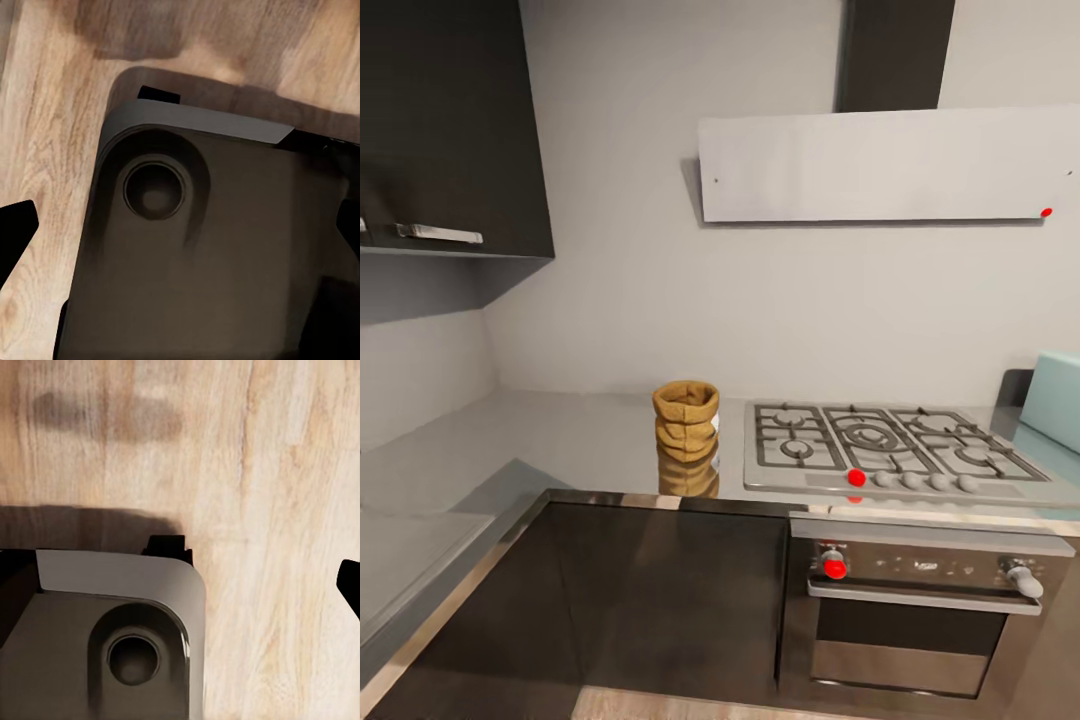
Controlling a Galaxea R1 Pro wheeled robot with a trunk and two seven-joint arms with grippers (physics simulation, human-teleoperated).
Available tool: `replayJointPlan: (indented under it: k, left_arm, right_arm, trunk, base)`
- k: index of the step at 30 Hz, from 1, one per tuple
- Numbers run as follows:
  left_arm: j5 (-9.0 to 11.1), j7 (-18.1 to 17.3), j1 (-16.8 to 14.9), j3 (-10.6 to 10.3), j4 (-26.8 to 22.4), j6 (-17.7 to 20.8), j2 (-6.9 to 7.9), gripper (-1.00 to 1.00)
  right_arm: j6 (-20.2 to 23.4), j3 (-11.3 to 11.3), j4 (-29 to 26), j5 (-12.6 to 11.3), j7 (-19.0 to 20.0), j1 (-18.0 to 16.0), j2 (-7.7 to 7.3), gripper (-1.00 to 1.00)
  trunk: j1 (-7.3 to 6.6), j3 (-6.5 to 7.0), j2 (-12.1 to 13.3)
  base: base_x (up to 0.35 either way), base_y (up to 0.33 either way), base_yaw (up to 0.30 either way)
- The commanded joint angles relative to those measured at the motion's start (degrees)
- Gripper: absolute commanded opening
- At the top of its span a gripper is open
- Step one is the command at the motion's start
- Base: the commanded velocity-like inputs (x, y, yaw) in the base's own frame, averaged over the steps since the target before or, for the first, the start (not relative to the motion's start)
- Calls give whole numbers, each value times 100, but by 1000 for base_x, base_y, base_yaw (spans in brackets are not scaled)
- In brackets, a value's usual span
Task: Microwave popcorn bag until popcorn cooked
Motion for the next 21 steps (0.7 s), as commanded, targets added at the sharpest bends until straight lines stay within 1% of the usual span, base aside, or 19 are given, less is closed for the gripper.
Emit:
replayJointPlan:
  k: [1, 21]
  left_arm:
    - [37, -1, 1, -2, -4, -14, -1, 100]
    - [52, 58, 2, 21, -12, -19, -11, 100]
  right_arm:
    - [-35, -49, 18, 55, 11, -8, -3, 100]
    - [-53, -40, 18, 64, 11, -8, -9, 100]
  trunk:
    - [0, -6, -3]
    - [0, -6, -3]
  base:
    - [0, 0, 32]
    - [0, 0, 3]
